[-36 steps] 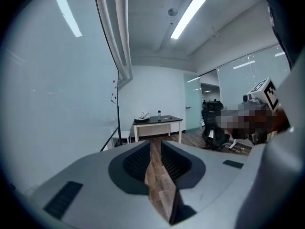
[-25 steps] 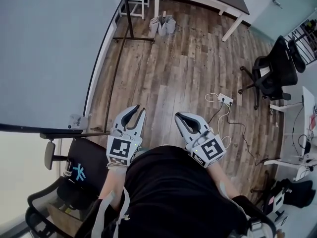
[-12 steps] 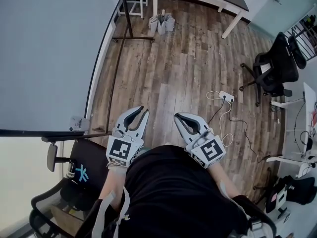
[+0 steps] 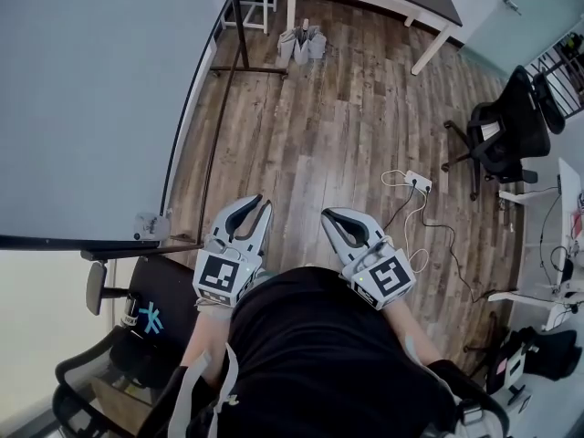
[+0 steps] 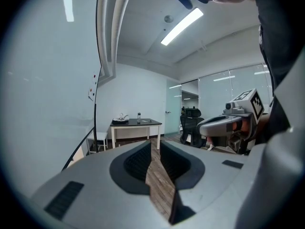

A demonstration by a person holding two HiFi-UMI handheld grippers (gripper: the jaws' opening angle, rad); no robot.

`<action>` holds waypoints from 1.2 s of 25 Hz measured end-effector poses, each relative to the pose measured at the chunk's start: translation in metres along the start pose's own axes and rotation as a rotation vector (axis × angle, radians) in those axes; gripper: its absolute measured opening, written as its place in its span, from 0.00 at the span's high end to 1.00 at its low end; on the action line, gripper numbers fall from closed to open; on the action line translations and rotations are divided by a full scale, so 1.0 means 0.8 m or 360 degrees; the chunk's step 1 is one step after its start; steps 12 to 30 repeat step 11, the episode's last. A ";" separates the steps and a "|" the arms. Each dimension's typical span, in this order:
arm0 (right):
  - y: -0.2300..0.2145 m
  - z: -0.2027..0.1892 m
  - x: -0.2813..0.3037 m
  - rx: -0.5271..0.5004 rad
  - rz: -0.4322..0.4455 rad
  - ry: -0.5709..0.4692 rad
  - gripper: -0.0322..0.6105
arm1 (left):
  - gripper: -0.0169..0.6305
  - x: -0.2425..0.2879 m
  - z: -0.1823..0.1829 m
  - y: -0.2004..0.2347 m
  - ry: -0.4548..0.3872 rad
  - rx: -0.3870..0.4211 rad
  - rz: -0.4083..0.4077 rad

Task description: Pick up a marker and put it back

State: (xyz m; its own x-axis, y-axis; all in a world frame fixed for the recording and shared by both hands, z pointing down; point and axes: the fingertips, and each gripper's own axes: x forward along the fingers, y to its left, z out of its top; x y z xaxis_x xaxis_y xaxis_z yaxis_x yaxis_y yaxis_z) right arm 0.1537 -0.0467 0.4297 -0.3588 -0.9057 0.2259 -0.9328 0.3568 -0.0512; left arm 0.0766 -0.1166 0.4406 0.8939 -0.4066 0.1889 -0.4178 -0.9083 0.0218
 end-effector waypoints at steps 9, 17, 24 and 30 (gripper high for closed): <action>0.013 0.004 0.015 -0.0014 0.0007 0.0015 0.92 | 0.87 -0.013 -0.006 0.015 0.0004 -0.0002 0.0011; 0.017 0.005 0.018 -0.0015 0.0007 0.0017 0.92 | 0.87 -0.017 -0.008 0.018 0.0006 -0.0001 0.0008; 0.017 0.005 0.018 -0.0015 0.0007 0.0017 0.92 | 0.87 -0.017 -0.008 0.018 0.0006 -0.0001 0.0008; 0.017 0.005 0.018 -0.0015 0.0007 0.0017 0.92 | 0.87 -0.017 -0.008 0.018 0.0006 -0.0001 0.0008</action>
